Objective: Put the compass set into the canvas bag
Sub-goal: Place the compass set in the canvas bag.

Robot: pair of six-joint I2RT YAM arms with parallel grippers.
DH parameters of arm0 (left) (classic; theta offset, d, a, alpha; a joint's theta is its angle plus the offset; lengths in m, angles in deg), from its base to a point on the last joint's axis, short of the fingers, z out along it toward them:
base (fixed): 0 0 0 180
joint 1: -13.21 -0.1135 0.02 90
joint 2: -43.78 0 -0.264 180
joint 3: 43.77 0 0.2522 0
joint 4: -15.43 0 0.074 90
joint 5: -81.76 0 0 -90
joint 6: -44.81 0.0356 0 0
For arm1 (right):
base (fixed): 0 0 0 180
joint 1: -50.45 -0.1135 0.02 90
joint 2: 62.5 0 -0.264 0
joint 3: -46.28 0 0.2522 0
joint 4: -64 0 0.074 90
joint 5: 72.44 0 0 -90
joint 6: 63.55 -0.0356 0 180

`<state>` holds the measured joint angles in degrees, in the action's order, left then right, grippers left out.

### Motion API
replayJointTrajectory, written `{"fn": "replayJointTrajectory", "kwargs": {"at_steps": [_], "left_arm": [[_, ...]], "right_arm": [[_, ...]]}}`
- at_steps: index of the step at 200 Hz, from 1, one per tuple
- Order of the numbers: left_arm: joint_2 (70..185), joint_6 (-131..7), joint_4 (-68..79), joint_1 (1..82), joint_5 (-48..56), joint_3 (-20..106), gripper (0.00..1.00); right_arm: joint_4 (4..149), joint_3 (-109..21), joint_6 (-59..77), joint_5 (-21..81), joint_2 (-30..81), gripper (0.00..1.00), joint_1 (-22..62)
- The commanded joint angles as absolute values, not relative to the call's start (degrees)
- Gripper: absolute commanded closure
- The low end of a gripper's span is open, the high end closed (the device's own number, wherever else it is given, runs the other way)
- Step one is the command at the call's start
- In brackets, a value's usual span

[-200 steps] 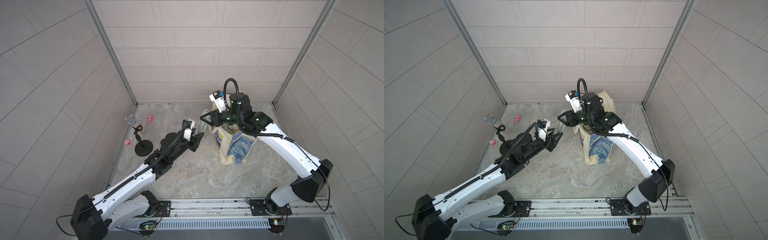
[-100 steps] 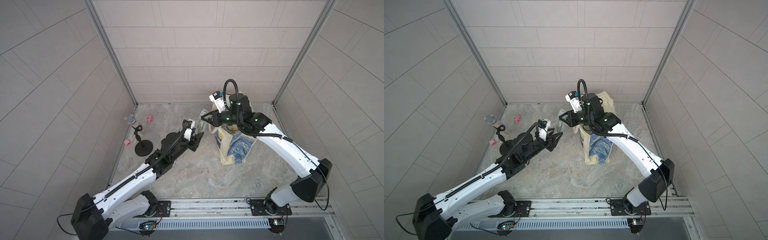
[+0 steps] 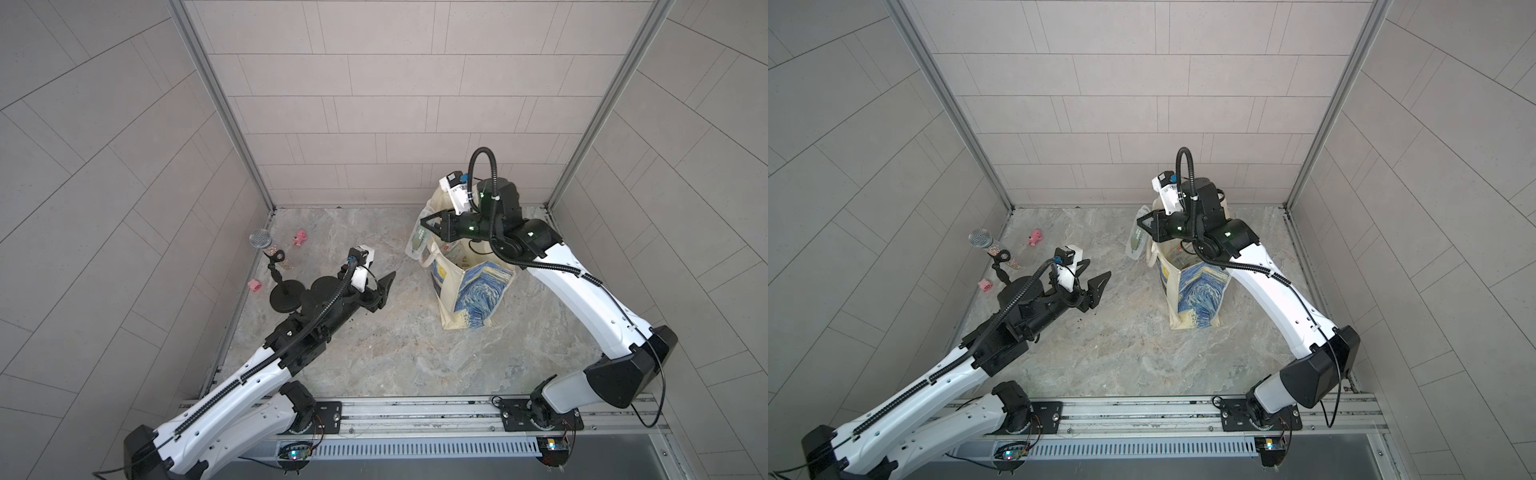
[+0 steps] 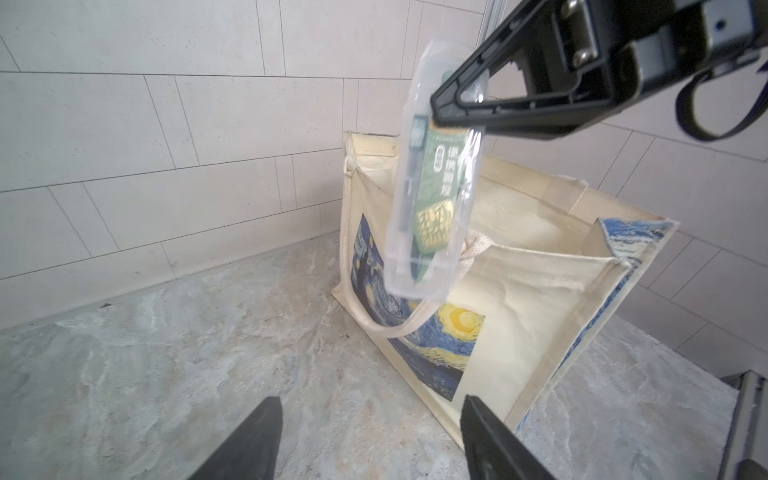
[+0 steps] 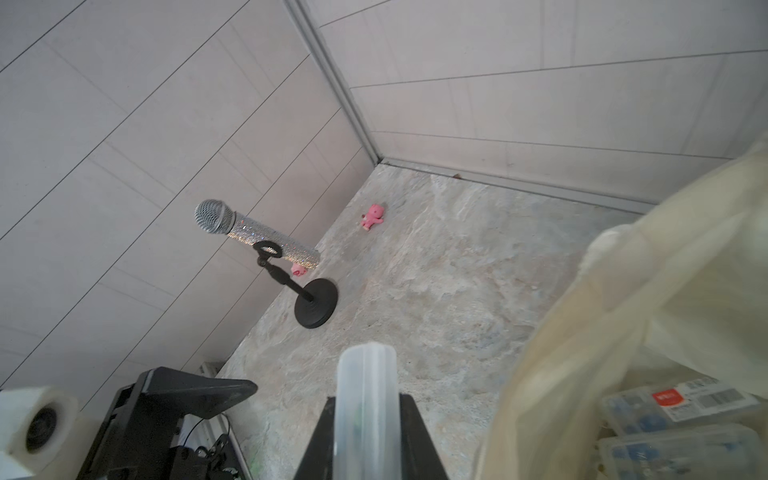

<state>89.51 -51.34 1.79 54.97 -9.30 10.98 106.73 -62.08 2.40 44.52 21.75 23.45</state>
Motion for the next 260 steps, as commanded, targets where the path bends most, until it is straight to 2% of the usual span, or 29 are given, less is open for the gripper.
{"fn": "replayJointTrajectory", "kwargs": {"at_steps": [1,67,119,180,260], "left_arm": [[88.92,-51.38,-3.27,54.96,-9.15,10.24,0.23],[88.65,-52.83,-4.83,54.96,-8.79,9.62,0.2],[90.26,-53.53,-5.53,54.96,-9.33,10.3,0.2],[90.8,-53.59,-6.79,54.95,-10.83,10.5,0.2],[91.63,-53.8,-7.34,54.91,-10.97,10.57,0.2]], "right_arm": [[107.48,-64.83,3.36,42.28,18.12,1.0,27.03],[113.34,-66.51,8.44,31.7,13.96,1.0,35.82],[118.42,-66.61,12.83,20.63,14.85,1.0,37.35],[119.15,-66.63,12.31,23.94,20.11,1.0,37.2],[117.8,-63.5,12.17,23.1,29.23,1.0,33.75]]}}
